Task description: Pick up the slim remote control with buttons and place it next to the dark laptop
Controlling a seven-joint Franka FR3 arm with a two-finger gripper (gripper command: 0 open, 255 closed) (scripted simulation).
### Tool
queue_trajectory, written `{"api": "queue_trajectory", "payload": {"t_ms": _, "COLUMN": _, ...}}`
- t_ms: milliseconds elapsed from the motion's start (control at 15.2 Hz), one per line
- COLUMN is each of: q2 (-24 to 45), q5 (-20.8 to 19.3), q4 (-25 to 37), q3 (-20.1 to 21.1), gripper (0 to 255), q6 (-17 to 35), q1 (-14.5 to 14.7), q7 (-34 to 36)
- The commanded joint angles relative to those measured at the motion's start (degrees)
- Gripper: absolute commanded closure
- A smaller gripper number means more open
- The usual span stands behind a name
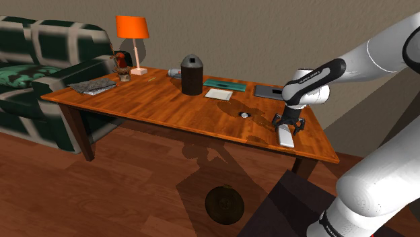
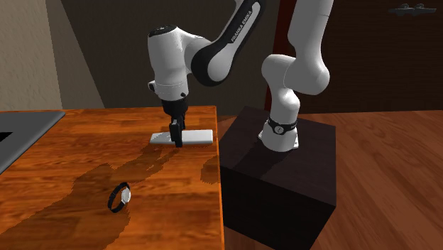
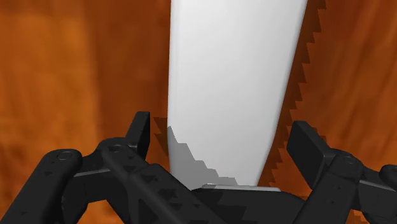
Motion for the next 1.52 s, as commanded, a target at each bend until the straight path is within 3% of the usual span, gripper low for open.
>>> {"api": "queue_trajectory", "payload": {"t_ms": 0, "q2": 0.03, "q5": 0.01, "q4": 0.00, "q3": -0.01, "gripper": 0, "q6": 0.04, "q1": 0.00, "q7": -0.02}}
{"api": "queue_trajectory", "payload": {"t_ms": 132, "q2": 0.02, "q5": 0.01, "q4": 0.00, "q3": -0.01, "gripper": 0, "q6": 0.03, "q1": 0.00, "q7": -0.01}}
{"api": "queue_trajectory", "payload": {"t_ms": 198, "q2": 0.02, "q5": 0.01, "q4": 0.00, "q3": -0.01, "gripper": 255, "q6": 0.03, "q1": 0.00, "q7": -0.01}}
{"api": "queue_trajectory", "payload": {"t_ms": 792, "q2": 0.03, "q5": 0.01, "q4": 0.00, "q3": -0.01, "gripper": 255, "q6": 0.04, "q1": 0.00, "q7": -0.02}}
{"api": "queue_trajectory", "payload": {"t_ms": 1452, "q2": -5.21, "q5": -1.15, "q4": 3.58, "q3": 0.79, "gripper": 255, "q6": -8.66, "q1": -0.28, "q7": 0.98}}
